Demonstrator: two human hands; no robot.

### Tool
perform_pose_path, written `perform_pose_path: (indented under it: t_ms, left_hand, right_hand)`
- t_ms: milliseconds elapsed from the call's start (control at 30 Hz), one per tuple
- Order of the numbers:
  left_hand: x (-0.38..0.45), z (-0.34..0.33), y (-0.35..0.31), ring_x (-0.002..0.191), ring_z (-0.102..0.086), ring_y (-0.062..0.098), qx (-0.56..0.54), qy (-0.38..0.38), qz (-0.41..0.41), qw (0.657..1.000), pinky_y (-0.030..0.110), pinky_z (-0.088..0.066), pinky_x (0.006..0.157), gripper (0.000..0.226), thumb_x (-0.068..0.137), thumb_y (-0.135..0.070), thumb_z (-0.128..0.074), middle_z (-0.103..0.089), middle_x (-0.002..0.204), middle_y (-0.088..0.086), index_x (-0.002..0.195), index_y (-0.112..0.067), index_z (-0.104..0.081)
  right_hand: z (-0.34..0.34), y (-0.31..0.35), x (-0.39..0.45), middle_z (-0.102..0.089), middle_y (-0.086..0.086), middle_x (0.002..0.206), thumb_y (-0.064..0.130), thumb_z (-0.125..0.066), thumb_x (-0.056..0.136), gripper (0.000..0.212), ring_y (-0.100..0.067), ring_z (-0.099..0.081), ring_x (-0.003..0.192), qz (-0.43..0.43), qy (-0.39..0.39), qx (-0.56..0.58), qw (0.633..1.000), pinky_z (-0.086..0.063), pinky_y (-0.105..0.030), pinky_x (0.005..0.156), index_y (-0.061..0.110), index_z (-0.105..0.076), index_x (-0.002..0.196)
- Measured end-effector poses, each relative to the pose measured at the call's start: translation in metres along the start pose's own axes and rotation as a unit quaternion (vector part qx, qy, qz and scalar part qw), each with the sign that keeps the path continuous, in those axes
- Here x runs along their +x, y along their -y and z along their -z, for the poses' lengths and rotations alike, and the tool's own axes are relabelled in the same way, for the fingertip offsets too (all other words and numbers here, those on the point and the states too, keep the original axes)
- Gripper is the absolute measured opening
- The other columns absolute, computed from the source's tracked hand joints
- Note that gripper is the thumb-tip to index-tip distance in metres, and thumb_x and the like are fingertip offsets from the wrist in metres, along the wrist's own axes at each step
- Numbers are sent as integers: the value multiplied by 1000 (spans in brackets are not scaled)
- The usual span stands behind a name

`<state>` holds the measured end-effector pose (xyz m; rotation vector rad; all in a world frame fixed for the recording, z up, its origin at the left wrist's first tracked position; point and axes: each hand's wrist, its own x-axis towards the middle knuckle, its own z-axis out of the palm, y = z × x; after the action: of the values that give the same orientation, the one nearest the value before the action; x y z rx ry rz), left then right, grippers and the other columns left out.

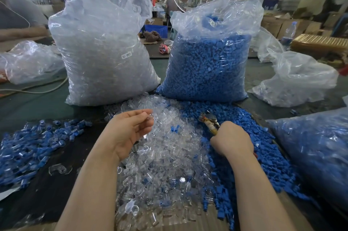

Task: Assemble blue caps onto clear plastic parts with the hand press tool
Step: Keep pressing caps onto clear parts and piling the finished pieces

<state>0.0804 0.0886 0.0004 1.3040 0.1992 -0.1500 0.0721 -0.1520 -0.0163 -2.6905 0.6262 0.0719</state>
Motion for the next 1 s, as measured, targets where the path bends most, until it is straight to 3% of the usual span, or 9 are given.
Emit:
perform_pose_path:
  t_ms: [100, 233, 333, 433, 600, 700, 833, 933, 1000]
  left_hand:
    - [-1, -2, 0, 69, -68, 11, -11, 21, -4, 1000, 21, -57, 63, 12, 88, -1, -63, -71, 76, 4, 99, -2, -69]
    - [-3, -10, 1, 75, -68, 10, 60, 11, -18, 998, 22, -55, 71, 27, 68, -4, -78, -73, 78, 1, 94, -7, -70]
    - [-3, -19, 2, 69, -68, 10, 96, -5, -38, 995, 22, -57, 66, 12, 82, -2, -73, -72, 79, 4, 91, -9, -70]
    - [-4, -24, 1, 67, -69, 9, 41, 20, -31, 998, 19, -57, 62, 11, 91, -1, -61, -75, 81, 7, 96, -7, -69]
    - [-8, -32, -1, 70, -69, 12, -54, 31, -14, 998, 21, -60, 69, 15, 84, -6, -67, -74, 81, 7, 98, -2, -69]
    - [-10, -36, 0, 73, -70, 11, -61, 28, -30, 997, 21, -59, 73, 28, 72, -8, -75, -74, 83, 7, 98, -2, -69]
    - [-9, -43, 1, 80, -74, 15, -62, 10, -31, 998, 21, -59, 67, 15, 91, 2, -60, -76, 92, 13, 105, 2, -68]
    - [-10, -50, 3, 82, -75, 18, -63, -14, -41, 997, 20, -59, 64, 14, 94, 1, -57, -76, 90, 13, 104, 0, -67]
    - [-11, -54, 4, 81, -75, 16, -46, -29, -62, 997, 19, -58, 63, 12, 93, -3, -61, -77, 86, 9, 102, -2, -69]
  right_hand:
    - [1, 2, -1, -55, -5, 76, 20, -62, 84, 16, -21, -50, 64, -3, 7, 2, 1000, -35, -30, 51, 15, -48, 77]
    - [1, 6, -2, -54, -4, 76, 22, -62, 84, 16, -21, -50, 64, 6, 4, 1, 1000, -36, -31, 53, 16, -49, 77]
    - [2, 6, 0, -54, -4, 75, 21, -61, 84, 15, -20, -51, 63, 16, -15, 9, 1000, -32, -28, 49, 16, -48, 77]
    - [3, 4, 4, -56, -4, 76, 26, -60, 86, 17, -20, -51, 63, 33, -28, 40, 998, -31, -28, 48, 17, -48, 79]
    - [4, 6, 3, -58, -1, 71, 34, -63, 88, 22, -24, -57, 69, 88, -67, 151, 982, -34, -30, 53, 22, -52, 73]
    - [5, 10, -1, -58, 3, 68, 32, -64, 88, 20, -20, -56, 67, 131, -78, 224, 962, -36, -30, 54, 24, -55, 73]
    - [6, 15, -4, -61, 10, 69, 24, -66, 89, 5, -4, -53, 59, 183, -65, 319, 928, -37, -23, 54, 26, -65, 85]
    - [4, 20, -8, -60, 18, 59, 22, -67, 89, 9, 6, -52, 53, 216, -68, 359, 906, -34, -11, 49, 28, -64, 83]
    - [4, 24, -10, -57, 27, 57, 23, -67, 90, 9, 6, -51, 52, 235, -70, 372, 895, -34, -12, 51, 28, -64, 83]
